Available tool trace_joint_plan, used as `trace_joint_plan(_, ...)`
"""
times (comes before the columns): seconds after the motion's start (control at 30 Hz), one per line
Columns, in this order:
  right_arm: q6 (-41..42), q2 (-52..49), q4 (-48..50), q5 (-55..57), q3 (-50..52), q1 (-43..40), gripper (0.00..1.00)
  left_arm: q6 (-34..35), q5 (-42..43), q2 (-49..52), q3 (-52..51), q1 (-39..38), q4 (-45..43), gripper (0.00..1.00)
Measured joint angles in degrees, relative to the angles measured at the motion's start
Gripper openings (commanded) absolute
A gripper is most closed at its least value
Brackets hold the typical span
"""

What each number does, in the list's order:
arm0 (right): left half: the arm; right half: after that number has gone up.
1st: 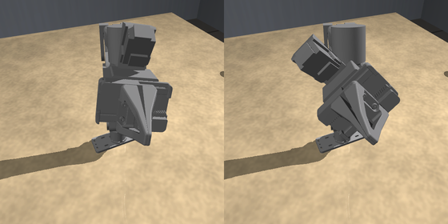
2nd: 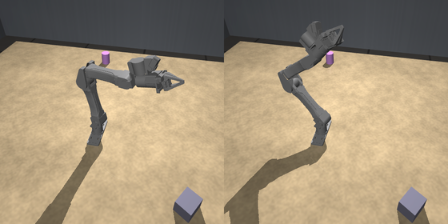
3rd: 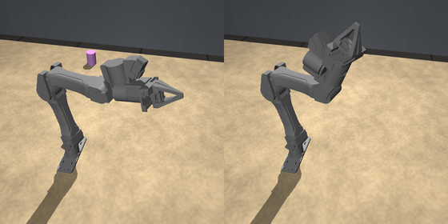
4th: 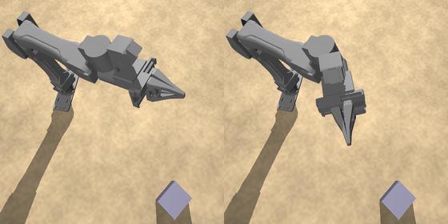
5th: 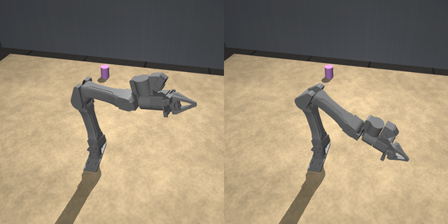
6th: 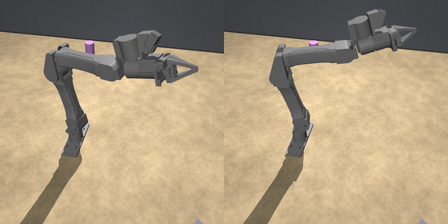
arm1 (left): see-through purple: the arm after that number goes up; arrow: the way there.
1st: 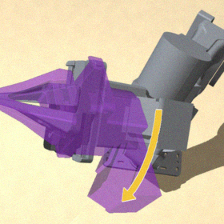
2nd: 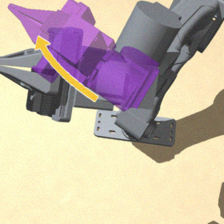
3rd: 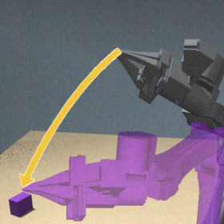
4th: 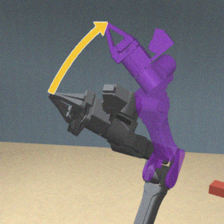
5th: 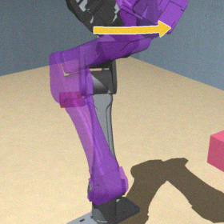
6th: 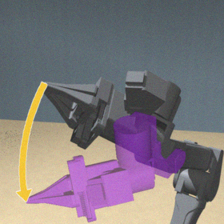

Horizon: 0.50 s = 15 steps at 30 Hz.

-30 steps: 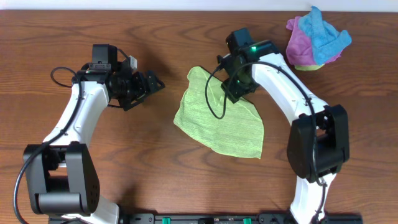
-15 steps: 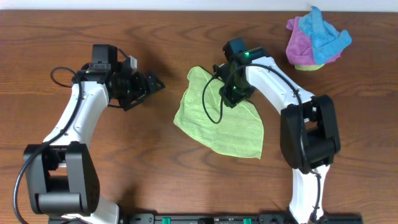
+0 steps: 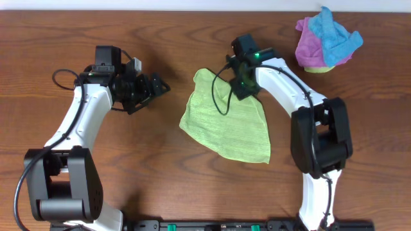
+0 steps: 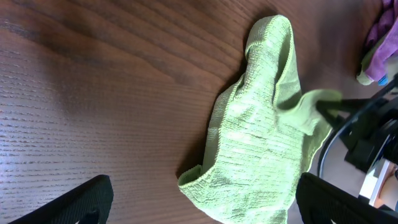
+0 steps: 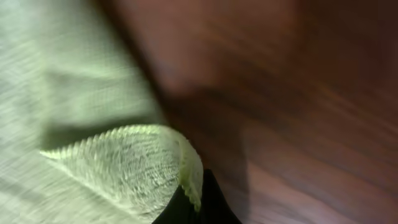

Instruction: Fold the cloth

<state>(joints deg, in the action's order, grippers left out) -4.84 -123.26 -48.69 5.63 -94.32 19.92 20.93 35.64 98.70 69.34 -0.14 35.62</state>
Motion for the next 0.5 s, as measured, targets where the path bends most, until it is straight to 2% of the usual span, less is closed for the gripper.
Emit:
trace_joint_plan(0.27,8.5,0.0,5.6,9.8,0.0,-3.1,0.01,0.0,0.0,0.0,0.0,0.0,0.0,0.95)
trace_joint_plan(0.5,11.0,0.0,10.8,15.7,0.0,-3.7,0.01,0.0,0.0,0.0,0.0,0.0,0.0,0.96)
